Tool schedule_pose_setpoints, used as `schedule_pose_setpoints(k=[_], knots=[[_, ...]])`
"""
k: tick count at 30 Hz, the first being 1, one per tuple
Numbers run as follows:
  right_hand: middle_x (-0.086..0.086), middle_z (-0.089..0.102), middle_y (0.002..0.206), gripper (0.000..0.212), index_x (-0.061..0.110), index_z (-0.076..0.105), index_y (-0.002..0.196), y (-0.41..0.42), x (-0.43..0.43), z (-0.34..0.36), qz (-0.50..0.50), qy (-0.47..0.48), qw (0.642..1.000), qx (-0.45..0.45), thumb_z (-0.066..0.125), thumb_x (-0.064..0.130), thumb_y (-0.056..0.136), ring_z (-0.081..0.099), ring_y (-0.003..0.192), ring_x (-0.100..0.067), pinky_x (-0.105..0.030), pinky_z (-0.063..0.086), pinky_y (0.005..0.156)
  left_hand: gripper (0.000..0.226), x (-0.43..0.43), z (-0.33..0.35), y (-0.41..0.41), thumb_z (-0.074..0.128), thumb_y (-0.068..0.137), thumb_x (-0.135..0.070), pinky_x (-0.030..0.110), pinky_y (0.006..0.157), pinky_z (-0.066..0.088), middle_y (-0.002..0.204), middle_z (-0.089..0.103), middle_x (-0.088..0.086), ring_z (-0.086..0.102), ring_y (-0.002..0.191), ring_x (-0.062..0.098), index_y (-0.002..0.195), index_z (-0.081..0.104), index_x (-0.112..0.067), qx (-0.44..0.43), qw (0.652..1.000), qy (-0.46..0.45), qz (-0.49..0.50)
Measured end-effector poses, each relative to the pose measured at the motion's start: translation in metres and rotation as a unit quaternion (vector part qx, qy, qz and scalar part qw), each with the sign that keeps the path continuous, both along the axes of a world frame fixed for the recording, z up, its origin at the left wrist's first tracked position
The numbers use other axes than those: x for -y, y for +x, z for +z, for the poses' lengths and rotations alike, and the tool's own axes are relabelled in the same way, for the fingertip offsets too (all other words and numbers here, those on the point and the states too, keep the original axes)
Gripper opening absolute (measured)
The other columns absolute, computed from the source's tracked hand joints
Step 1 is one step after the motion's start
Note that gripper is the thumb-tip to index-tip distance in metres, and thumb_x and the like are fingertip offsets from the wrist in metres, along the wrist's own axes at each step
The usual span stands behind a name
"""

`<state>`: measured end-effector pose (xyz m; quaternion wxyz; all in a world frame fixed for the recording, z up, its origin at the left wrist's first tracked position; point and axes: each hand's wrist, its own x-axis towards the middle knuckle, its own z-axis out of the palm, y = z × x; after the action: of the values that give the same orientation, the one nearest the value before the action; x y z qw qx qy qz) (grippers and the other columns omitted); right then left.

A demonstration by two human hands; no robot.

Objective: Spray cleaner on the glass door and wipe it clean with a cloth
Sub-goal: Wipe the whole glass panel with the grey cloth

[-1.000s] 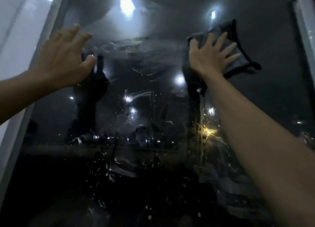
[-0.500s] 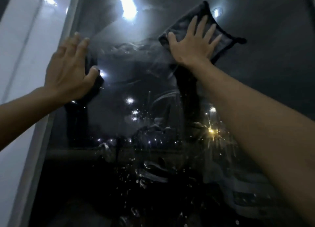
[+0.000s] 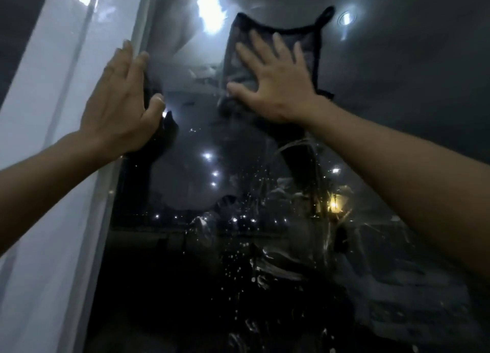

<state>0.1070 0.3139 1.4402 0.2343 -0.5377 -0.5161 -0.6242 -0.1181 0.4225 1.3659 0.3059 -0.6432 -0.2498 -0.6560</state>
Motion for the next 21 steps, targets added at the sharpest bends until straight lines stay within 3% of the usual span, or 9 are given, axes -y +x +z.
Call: schedule_pose_setpoints(k=[4,6,11,14,19,21], knots=[[0.000,-0.006,0.164,0.073,0.030,0.006,0.156,-0.011,-0.005,0.035,0.025,0.062,0.985,-0.162,0.022,0.065,0.094,-0.007,0.149,-0.035,-0.058,-0.006,0.117,0.075,0.000,-0.011,-0.011,0.034,0.083,-0.034,0.036,0.118,0.007,0.157,0.011,0.021,0.009,0.146,0.031,0.149,0.018,-0.002,-0.022,1.000,-0.002,-0.007],[-0.001,-0.005,0.164,0.070,0.030,0.008,0.156,-0.030,-0.012,0.027,0.043,0.059,0.981,-0.180,0.023,0.060,0.095,-0.008,0.148,-0.036,-0.058,-0.008,0.117,0.074,0.001,-0.014,-0.013,0.035,0.083,-0.031,0.034,0.118,0.006,0.157,0.011,0.021,0.009,0.146,0.031,0.148,0.018,0.000,-0.023,1.000,0.000,-0.015],[0.003,0.002,0.164,0.065,0.039,0.015,0.153,-0.065,-0.034,-0.052,0.043,-0.043,0.996,0.058,0.033,0.056,0.093,-0.004,0.150,-0.030,-0.053,-0.005,0.119,0.075,-0.002,-0.015,-0.014,0.033,0.078,-0.023,0.031,0.117,0.003,0.157,0.010,0.021,0.008,0.146,0.030,0.148,0.017,0.000,-0.018,1.000,-0.011,-0.012],[0.006,0.003,0.164,0.067,0.040,0.016,0.152,-0.056,-0.026,-0.041,0.034,-0.059,0.993,0.095,0.032,0.066,0.092,-0.001,0.150,-0.027,-0.051,-0.002,0.120,0.077,-0.002,-0.016,-0.015,0.032,0.077,-0.022,0.032,0.118,0.002,0.158,0.008,0.020,0.006,0.147,0.029,0.149,0.015,0.000,-0.021,1.000,-0.015,-0.010],[0.000,0.000,0.164,0.078,0.036,0.012,0.154,-0.044,-0.023,0.030,0.027,0.024,0.996,-0.086,0.021,0.076,0.088,-0.004,0.149,-0.033,-0.056,-0.004,0.118,0.073,-0.003,-0.019,-0.017,0.029,0.082,-0.022,0.027,0.116,-0.002,0.159,0.005,0.016,0.003,0.147,0.025,0.150,0.011,-0.001,-0.019,1.000,-0.017,-0.002],[-0.001,-0.002,0.164,0.078,0.034,0.009,0.155,-0.051,-0.026,0.030,0.026,0.035,0.992,-0.116,0.020,0.074,0.090,-0.006,0.149,-0.036,-0.058,-0.006,0.117,0.070,-0.005,-0.019,-0.016,0.028,0.086,-0.023,0.027,0.116,-0.002,0.159,0.005,0.016,0.003,0.147,0.025,0.150,0.010,-0.001,-0.017,1.000,-0.009,0.002]])
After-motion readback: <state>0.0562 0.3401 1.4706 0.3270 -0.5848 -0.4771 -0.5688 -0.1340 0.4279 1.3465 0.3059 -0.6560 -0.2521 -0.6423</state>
